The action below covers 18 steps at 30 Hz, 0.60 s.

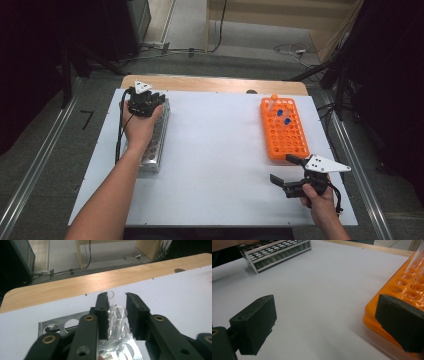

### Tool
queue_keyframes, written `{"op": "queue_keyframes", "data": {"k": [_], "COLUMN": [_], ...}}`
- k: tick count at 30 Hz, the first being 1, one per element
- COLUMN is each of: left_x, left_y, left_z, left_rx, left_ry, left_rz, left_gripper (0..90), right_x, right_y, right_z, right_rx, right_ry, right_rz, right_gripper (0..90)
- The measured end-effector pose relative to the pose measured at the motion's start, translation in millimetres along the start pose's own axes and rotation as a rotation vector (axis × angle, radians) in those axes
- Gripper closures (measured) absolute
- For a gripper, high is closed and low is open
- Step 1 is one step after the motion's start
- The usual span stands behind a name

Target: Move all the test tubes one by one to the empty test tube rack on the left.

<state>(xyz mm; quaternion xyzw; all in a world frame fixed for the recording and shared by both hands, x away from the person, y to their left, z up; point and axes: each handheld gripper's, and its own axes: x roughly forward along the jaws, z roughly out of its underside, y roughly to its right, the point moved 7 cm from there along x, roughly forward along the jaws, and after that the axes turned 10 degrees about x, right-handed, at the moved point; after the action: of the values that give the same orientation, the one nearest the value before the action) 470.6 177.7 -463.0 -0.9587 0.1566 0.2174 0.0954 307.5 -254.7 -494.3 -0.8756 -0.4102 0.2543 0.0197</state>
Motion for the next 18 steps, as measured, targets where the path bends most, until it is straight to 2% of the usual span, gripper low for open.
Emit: {"op": "queue_keyframes", "data": {"k": [3,6,10,13,18], "left_x": [-0.6,-3.4,-9.9,-17.2,-32.6], "left_y": [0.1,-0.4,3.7,9.9,23.0], "left_z": [-0.1,-2.4,-7.2,-9.9,-13.8], "left_rx": [-0.009,-0.027,-0.061,-0.067,-0.062], "left_ry": [0.0,0.016,0.047,0.068,0.103], "left_rz": [0.009,0.011,0.056,0.087,0.146], "left_gripper": [67.7,57.5,39.1,27.1,12.2], "right_x": [0.3,0.5,0.8,1.0,0.7], "right_y": [0.0,-0.2,-0.4,0.2,0.9], "right_z": [0.2,0.1,-0.1,-0.5,-1.1], "right_rx": [0.004,0.008,0.009,0.008,0.01], "right_ry": [-0.002,0.0,-0.001,0.001,0.002], "right_rz": [-0.001,-0.002,0.0,0.001,0.004], "right_gripper": [2.6,2.7,2.7,2.7,2.8]}}
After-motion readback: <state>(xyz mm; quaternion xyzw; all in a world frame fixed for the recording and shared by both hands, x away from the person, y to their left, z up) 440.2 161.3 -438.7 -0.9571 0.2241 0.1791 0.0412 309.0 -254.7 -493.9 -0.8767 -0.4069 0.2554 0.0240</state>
